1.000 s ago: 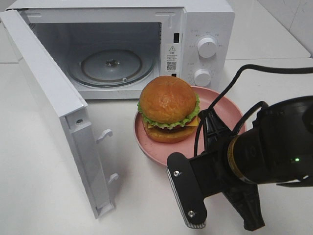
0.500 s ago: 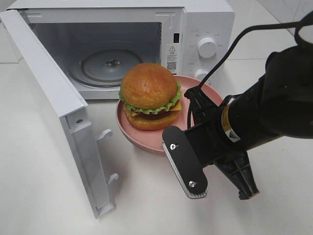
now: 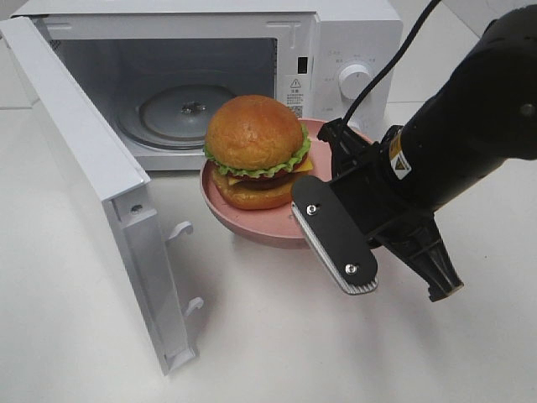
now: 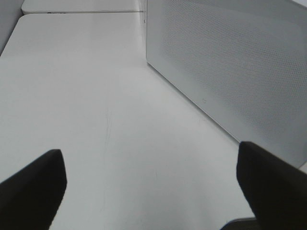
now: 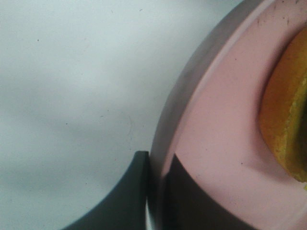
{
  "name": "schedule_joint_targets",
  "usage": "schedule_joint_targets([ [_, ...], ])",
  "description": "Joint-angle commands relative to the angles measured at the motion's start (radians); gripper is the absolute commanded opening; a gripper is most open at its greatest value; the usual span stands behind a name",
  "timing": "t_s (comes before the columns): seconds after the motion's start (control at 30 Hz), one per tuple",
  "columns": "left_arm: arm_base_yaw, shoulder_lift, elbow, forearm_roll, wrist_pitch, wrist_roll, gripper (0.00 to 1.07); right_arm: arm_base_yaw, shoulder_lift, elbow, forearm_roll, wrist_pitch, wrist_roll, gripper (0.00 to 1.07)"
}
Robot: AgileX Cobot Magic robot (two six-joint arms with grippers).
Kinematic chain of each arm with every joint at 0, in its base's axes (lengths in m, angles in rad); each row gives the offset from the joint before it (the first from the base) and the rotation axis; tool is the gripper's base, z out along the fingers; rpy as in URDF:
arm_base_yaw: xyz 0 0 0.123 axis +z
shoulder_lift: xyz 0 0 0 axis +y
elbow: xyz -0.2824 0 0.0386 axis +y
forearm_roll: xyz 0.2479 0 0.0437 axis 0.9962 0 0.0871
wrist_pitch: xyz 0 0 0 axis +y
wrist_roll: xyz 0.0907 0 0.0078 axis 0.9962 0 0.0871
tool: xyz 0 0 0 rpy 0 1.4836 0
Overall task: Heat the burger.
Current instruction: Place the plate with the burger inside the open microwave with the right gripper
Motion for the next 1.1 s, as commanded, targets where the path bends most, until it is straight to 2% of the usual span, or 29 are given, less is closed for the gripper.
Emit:
schedule_joint_targets([
  [0.03,0.000,-0.004,0.002,-0.008,-0.002,-0.001,0.88,-0.032,-0.011,-0.048,0.066,-0.004,-0.110,0.00],
  [0.2,0.000,-0.004,0.002,-0.008,-0.002,-0.001,0.88,-0.057,-0.011,-0.084,0.104,0.027,-0.165,0.00],
  [0.53,0.000,-0.004,0.002,-0.008,-0.002,-0.001,0.88,-0.056,-0.007,-0.099,0.071,0.037,-0.165,0.00],
  [0.87,0.000,-0.004,0.002,-0.008,-0.002,-0.001,0.88,-0.055,0.027,-0.099,0.102,-0.042,-0.165,0.00],
  [1.1,0.000,-0.004,0.002,-0.008,-0.002,-0.001,0.88,-0.054,0.102,-0.142,0.116,-0.085,-0.163,0.00],
])
